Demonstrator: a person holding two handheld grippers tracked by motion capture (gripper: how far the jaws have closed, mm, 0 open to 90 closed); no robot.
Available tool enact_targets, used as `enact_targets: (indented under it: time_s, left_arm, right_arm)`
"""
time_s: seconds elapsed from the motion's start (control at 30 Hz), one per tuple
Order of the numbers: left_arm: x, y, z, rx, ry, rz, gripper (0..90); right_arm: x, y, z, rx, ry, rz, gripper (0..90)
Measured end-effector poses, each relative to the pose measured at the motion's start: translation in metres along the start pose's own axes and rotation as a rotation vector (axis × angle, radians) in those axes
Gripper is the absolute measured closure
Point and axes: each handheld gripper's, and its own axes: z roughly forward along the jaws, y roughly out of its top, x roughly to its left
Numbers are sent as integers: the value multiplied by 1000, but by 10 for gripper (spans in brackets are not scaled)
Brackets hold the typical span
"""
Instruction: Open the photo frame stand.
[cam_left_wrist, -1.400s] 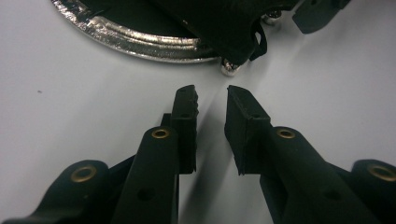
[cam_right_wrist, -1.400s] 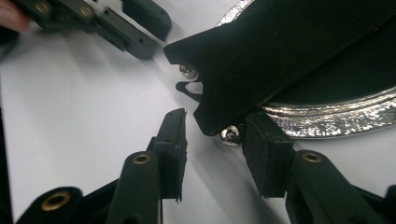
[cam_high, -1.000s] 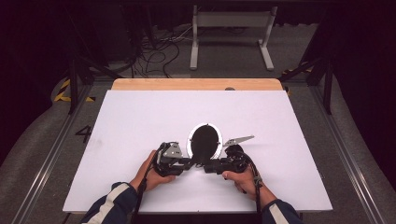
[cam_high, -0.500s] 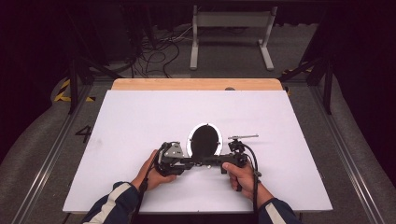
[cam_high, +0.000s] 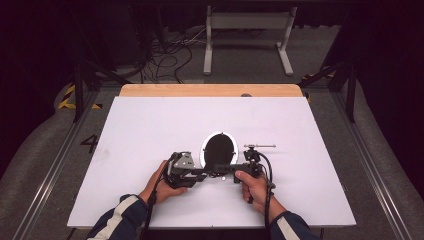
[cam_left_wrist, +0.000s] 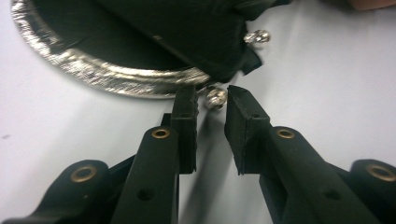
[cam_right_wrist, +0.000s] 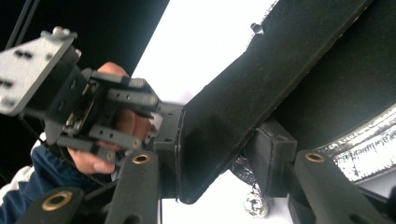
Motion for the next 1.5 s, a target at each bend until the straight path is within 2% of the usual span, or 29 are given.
enact_targets:
  time_s: [0.07,0.17,0.3,0.37,0.47,0.53,0.57,0.67,0.77,0.8,0.83,0.93,1.03,1.1,1.2,1.23,1.27,1.33,1.4,1.5]
  left_arm:
    - [4,-2,-4,-20,8,-26,730]
    - [6,-2,-7,-31,16,-36,713]
    - [11,-3,-8,-40,22,-58,667]
    - [14,-4,-7,-66,22,-84,619]
    - [16,-4,-7,-100,17,-91,559]
    - [17,-4,-6,-92,40,-76,476]
    - [17,-4,-6,-92,40,-76,458]
    - [22,-3,-6,-101,87,-73,407]
    - [31,1,-8,-136,84,-95,397]
    - [33,1,-8,-153,73,-120,395]
    - [36,2,-9,-160,71,-109,394]
    - [41,4,-9,-175,53,-125,386]
    - [46,6,-8,-192,37,-158,365]
    - [49,8,-7,-193,29,-158,346]
    - [53,9,-3,-190,-7,-197,329]
    - [55,9,-3,-185,-4,-192,321]
    - [55,10,-2,-194,-16,-214,309]
    - [58,11,-1,-193,-31,-214,295]
    - [58,13,-1,-189,-48,-238,266]
    - [60,16,-2,-192,-55,-238,216]
  right_arm:
    - [0,1,0,5,-1,-24,604]
    - [1,2,0,13,-4,-49,609]
    - [1,3,-1,22,-5,-61,613]
    - [0,3,-1,27,-4,-67,613]
    - [1,4,-2,43,-3,-92,615]
    - [1,5,-2,51,-4,-116,616]
    - [1,6,-2,53,-3,-128,616]
    - [0,7,-2,57,-1,-150,616]
    - [3,7,-2,66,-7,-214,616]
    - [4,7,-2,68,-8,-230,616]
    - [5,7,-2,69,-12,-247,616]
    - [8,7,-1,69,-18,-298,616]
    - [9,7,-1,73,-19,-336,615]
    - [10,7,-1,72,-22,-345,615]
    - [13,6,-1,73,-31,-397,615]
    - [14,6,-1,74,-32,-408,615]
    - [14,5,-1,74,-35,-420,615]
    - [15,5,-1,74,-34,-431,615]
    - [16,5,-1,74,-38,-445,614]
    - [19,4,-1,74,-45,-483,614]
